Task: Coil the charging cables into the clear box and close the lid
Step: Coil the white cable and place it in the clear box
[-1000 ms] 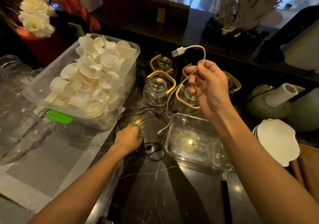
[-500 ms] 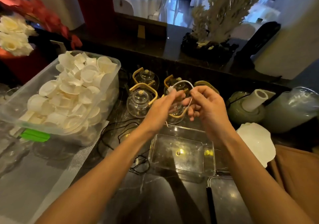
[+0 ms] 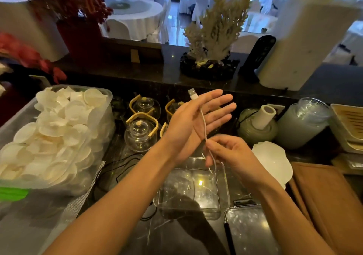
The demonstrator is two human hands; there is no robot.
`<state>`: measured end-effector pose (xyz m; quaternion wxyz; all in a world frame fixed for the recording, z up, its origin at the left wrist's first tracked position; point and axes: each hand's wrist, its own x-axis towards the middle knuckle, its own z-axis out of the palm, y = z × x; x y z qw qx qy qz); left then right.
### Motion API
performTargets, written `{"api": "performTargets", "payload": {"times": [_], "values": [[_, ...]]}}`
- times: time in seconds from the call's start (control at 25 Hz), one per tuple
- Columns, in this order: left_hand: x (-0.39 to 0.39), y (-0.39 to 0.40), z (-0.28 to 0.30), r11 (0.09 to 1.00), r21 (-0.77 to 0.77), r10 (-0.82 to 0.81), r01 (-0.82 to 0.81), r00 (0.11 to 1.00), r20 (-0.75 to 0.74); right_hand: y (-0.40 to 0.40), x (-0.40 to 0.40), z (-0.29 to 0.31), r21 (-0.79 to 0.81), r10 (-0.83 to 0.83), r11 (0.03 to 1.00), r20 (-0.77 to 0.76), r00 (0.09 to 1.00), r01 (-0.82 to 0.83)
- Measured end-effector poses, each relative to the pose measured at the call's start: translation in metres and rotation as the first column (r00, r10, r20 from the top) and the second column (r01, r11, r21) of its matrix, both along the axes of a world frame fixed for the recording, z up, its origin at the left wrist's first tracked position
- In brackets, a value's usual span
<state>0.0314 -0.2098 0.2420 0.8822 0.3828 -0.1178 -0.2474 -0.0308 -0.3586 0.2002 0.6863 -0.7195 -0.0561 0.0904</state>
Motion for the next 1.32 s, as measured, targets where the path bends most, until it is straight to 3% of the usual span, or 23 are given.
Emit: {"api": "performTargets", "payload": {"times": [0.12, 0.28, 0.4, 0.56, 0.68, 0.8, 0.92, 1.12, 1.32], "values": [[-0.004, -0.005, -0.023, 0.999, 0.027, -0.022, 0.023, 0.998, -0.057, -0.004, 0.002, -0.042, -0.086, 0.006, 0.996, -0.127, 0.992, -0.017], [-0.011, 0.01, -0.048, 0.995, 0.046, -0.081, 0.089, 0.984, -0.16, -0.008, -0.002, -0.094, -0.024, 0.159, 0.985, -0.291, 0.943, -0.173], [-0.021, 0.021, -0.067, 0.971, 0.127, -0.181, 0.201, 0.971, -0.156, -0.004, 0.001, -0.093, 0.062, 0.218, 0.976, -0.399, 0.891, -0.211], [-0.035, 0.023, -0.093, 0.904, 0.299, -0.258, 0.305, 0.948, -0.187, -0.001, 0.028, -0.082, 0.153, 0.199, 0.977, -0.421, 0.885, -0.148], [-0.037, 0.026, -0.104, 0.853, 0.446, -0.215, 0.27, 0.961, -0.172, 0.004, 0.052, -0.075, -0.011, 0.162, 0.982, -0.469, 0.868, -0.189], [-0.034, 0.03, -0.118, 0.802, 0.586, -0.034, 0.118, 0.988, -0.152, 0.006, 0.065, -0.065, -0.169, 0.076, 0.97, -0.469, 0.88, -0.174], [-0.03, 0.033, -0.132, 0.846, 0.53, 0.117, 0.053, 0.952, -0.282, 0.011, 0.061, -0.048, -0.22, 0.029, 0.969, -0.355, 0.934, -0.114], [-0.02, 0.029, -0.128, 0.959, 0.275, 0.187, -0.069, 0.881, -0.435, 0.049, 0.011, -0.047, -0.263, -0.009, 0.964, -0.166, 0.986, -0.036], [-0.009, 0.036, -0.117, 0.99, 0.02, 0.128, -0.137, 0.858, -0.497, 0.046, -0.023, -0.084, -0.174, -0.028, 0.984, -0.321, 0.947, -0.029]]}}
